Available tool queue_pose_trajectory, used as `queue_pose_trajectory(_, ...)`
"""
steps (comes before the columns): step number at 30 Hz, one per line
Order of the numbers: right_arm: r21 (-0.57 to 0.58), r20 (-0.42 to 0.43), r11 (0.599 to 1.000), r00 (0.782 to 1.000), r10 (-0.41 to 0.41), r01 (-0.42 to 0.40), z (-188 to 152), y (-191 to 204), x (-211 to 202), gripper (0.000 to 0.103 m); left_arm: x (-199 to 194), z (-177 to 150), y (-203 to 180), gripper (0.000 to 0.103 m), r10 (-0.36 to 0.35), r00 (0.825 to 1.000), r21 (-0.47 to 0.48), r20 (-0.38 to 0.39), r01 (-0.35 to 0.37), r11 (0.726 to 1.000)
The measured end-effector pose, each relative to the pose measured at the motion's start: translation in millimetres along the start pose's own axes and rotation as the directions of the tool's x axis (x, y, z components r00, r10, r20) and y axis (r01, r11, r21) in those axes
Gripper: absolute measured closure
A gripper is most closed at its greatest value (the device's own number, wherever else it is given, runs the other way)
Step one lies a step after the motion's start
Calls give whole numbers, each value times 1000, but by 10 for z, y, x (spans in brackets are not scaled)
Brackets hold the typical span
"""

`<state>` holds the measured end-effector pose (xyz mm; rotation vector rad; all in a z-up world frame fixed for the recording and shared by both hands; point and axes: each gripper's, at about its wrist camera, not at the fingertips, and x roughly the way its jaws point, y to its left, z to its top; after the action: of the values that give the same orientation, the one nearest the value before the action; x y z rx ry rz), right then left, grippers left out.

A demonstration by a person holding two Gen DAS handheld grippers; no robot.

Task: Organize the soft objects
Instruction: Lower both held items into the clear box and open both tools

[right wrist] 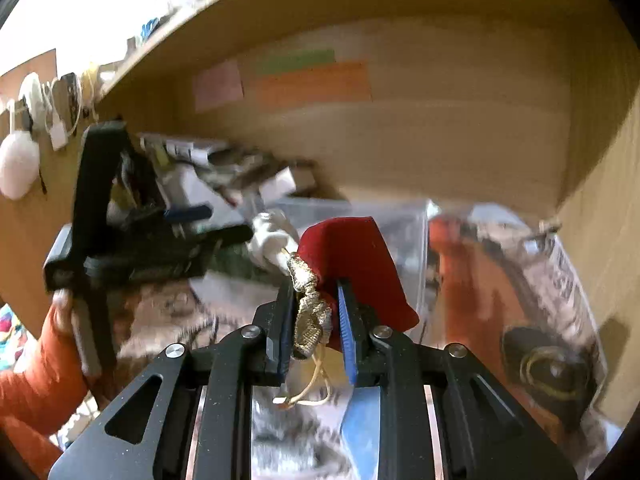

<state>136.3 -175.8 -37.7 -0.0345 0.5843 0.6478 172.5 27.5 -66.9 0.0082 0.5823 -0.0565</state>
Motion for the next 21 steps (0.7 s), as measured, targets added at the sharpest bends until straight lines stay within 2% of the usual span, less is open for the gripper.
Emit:
queue_pose_trajectory(5,-10,50,1000,998,-24,24,248,7,163,85,-209,15,55,13,8,999,-7,41,-8,1000)
queue_pose_trajectory(8,-13,40,999,998,-43,44,348,-7,367,84,-292,11,95,11,12,999,-8,49,-11,1000)
queue_pose_trajectory(14,-27,-55,996,994,-89,88,341,-56,837,84,-371,-85,192,8,3,1000,-17,31,-2,1000)
queue_pose_trajectory(21,-26,-192,994,976,-105,102,151,-145,1185,80,-339,-291,347,7,1,1000,-34,-30,-2,999)
